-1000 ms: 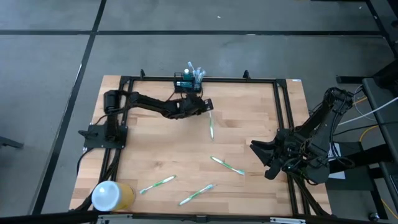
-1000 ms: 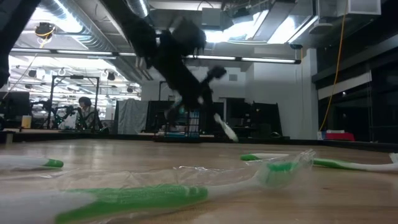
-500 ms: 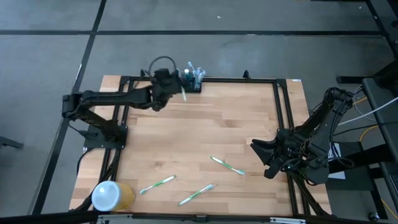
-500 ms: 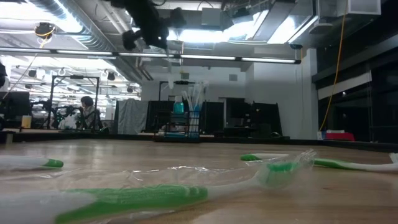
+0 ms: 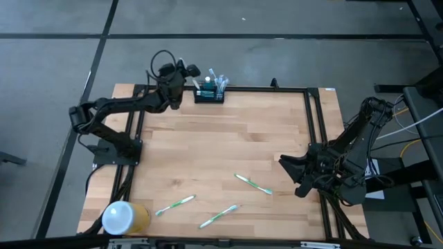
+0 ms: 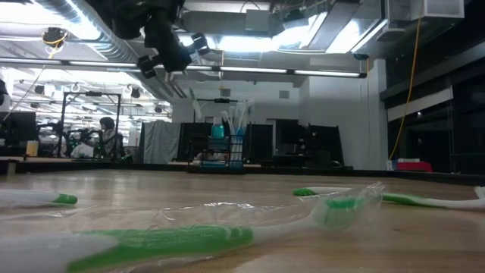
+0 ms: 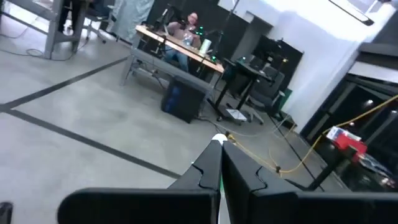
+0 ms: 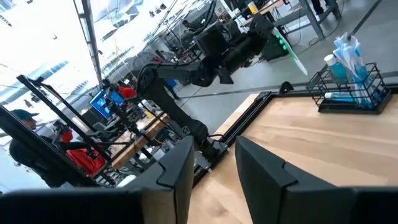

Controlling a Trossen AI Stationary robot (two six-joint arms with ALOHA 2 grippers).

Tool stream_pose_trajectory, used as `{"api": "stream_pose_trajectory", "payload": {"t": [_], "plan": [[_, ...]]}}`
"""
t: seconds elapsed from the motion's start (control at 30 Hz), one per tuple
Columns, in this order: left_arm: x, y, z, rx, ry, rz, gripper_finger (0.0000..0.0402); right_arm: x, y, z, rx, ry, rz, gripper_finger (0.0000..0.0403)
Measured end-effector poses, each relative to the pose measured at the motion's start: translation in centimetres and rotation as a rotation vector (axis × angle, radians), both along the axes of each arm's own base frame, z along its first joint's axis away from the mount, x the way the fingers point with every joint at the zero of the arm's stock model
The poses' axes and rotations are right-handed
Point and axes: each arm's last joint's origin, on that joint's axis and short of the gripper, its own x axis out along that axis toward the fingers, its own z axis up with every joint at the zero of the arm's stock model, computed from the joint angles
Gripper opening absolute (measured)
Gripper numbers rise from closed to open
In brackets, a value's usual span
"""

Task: Pick & Place toothbrushing station
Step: Put the green toothbrush into the wire organizer

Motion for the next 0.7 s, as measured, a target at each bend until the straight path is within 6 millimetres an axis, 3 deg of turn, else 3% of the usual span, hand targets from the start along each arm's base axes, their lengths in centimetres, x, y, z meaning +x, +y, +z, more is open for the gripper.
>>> {"api": "stream_pose_trajectory", "payload": {"t": [0.23, 0.37, 0.7], "plan": [[0.4, 2.2, -0.5, 0.068, 0.009, -0.02, 0.0001, 0.0, -0.1, 0.0, 0.002, -0.004, -0.019, 0.012], [1.3, 3.4, -2.0, 0.101, 0.029, -0.042, 0.0001, 0.0, -0.1, 0.1, 0.011, -0.01, -0.021, 0.012], [1.7, 3.5, -2.4, 0.115, 0.171, -0.041, 0.0001, 0.0, -0.1, 0.3, 0.027, -0.026, -0.053, 0.012]]}}
